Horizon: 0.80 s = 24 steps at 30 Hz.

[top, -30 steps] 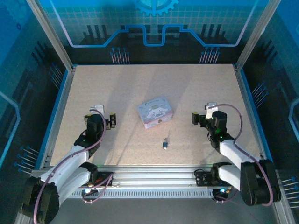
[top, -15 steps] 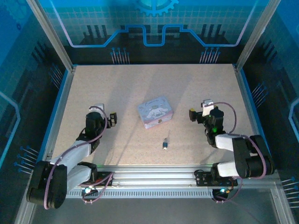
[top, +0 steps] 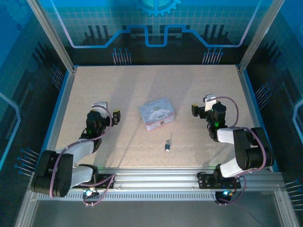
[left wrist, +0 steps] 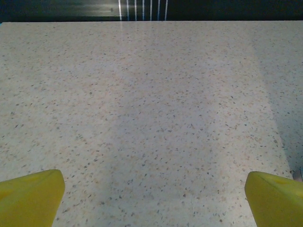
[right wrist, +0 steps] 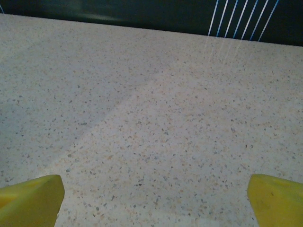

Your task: Unlock the padlock with the key

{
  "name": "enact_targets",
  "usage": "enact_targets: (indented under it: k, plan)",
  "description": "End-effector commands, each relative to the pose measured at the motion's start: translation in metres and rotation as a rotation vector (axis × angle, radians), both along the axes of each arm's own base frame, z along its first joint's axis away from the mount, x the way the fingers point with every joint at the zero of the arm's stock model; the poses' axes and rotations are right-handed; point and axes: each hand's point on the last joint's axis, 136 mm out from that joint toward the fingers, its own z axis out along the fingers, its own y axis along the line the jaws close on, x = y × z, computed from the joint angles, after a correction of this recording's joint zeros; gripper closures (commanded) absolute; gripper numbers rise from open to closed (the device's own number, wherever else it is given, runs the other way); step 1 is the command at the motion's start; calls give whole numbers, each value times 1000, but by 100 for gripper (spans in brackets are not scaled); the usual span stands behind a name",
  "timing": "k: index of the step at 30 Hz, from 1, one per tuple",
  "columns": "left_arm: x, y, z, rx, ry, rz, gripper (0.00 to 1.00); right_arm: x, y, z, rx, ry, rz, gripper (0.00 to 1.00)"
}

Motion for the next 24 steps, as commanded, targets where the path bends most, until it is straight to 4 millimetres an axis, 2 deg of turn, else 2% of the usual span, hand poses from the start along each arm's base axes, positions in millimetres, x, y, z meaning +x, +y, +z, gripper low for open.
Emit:
enact_targets:
  k: [1,5,7,10,12,13,17,19,24]
  plan:
    - [10,-8,15,21,-95,-69,1,0,-4,-4,9,19,-6,0]
    - [17,-15,12,34,-113,-116,1,0,-3,-4,8,20,-5,0]
    - [21,-15,4,24,-127,-120,1,0,-3,-4,8,20,-3,0]
    - [19,-2,1,-10,-156,-67,1,0,-3,-4,8,21,-4,0]
    - [20,-1,-7,-10,-158,-63,1,0,-3,-4,7,21,-5,0]
    - [23,-1,-5,-5,-175,-66,1,0,-3,-4,8,20,-4,0]
    - [38,6,-14,-21,-62,-30,1,1,-3,-4,7,19,-5,0]
    - [45,20,-15,-65,-28,25,1,0,-3,-4,8,20,-4,0]
    - [44,24,-15,-84,-32,30,1,1,-2,-4,1,19,-5,0]
